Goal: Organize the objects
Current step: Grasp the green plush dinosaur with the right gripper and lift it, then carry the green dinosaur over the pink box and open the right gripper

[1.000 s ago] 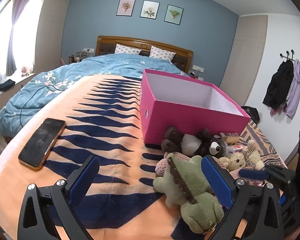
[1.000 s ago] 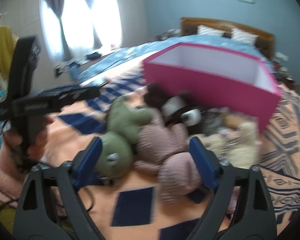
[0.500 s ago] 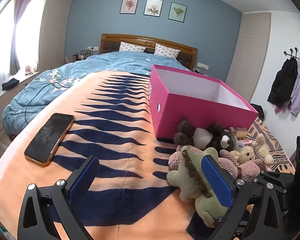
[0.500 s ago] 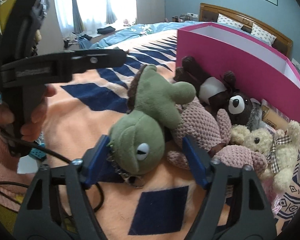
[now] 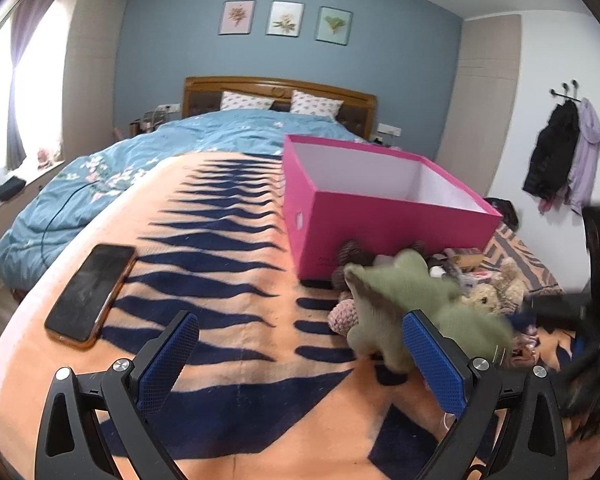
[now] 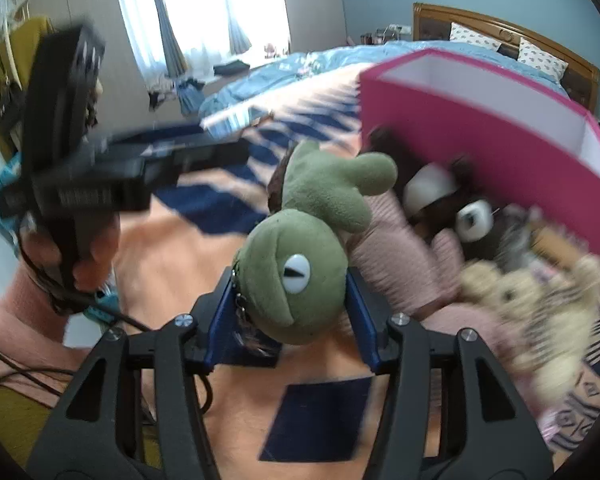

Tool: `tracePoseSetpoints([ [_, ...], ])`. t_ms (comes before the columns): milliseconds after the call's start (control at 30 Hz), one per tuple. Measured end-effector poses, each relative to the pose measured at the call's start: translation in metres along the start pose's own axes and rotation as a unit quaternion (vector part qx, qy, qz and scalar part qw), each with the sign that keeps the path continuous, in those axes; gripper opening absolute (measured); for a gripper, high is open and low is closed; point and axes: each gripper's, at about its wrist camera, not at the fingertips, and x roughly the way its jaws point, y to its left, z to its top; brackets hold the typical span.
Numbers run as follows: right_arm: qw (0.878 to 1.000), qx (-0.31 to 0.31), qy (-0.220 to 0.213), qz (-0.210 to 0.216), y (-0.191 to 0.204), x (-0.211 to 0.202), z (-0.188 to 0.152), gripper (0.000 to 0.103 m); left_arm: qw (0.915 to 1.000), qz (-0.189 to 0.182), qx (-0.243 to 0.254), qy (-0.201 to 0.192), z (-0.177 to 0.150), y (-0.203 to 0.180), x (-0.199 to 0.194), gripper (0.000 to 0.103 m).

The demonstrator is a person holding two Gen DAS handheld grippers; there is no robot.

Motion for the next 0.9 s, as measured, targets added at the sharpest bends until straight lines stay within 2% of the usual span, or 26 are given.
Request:
tracePoseSetpoints([
  [67, 1.0, 0.007, -0.02, 0.005, -0.012, -0.015, 0.009, 0.054, 0.9997, -0.014, 0.018, 0.0, 0.001, -0.007, 0.003, 0.103],
  [200, 0.999, 0.035, -0.028, 0.016, -0.039, -0.026, 0.021, 0.052, 0.9971, -0.035, 0.067, 0.007, 0.003, -0.028, 0.012, 0.103],
  [267, 0.998, 0.052, -0.018, 0.02, -0.054, -0.026, 0.024, 0.041, 0.9947, -0.045, 0.092, 0.012, 0.004, -0.04, 0.019, 0.103],
  [333, 0.996, 0.076, -0.024, 0.026, -0.069, -0.031, 0.023, 0.041, 0.9917, -0.061, 0.112, 0.018, 0.005, -0.049, 0.028, 0.103],
  [400, 0.995, 0.097, -0.028, 0.015, -0.081, -0.037, 0.019, 0.041, 0.9904, -0.064, 0.119, 0.029, 0.006, -0.054, 0.038, 0.103],
  [500, 0.994, 0.104, -0.039, -0.005, -0.078, -0.045, 0.012, 0.041, 0.989, -0.074, 0.121, 0.04, 0.005, -0.057, 0.05, 0.103],
  [633, 0.994, 0.097, -0.051, -0.01, -0.066, -0.05, 0.011, 0.057, 0.9874, -0.094, 0.118, 0.048, 0.005, -0.057, 0.058, 0.095],
  [700, 0.994, 0.095, -0.057, -0.012, -0.063, -0.049, 0.014, 0.058, 0.9864, -0.102, 0.118, 0.053, 0.005, -0.058, 0.061, 0.093],
  [767, 0.994, 0.093, -0.056, -0.014, -0.059, -0.041, 0.016, 0.064, 0.9843, -0.123, 0.109, 0.064, 0.005, -0.056, 0.065, 0.087],
  [900, 0.995, 0.076, -0.041, -0.039, -0.052, -0.021, 0.021, 0.064, 0.982, -0.144, 0.094, 0.078, 0.004, -0.051, 0.068, 0.08],
])
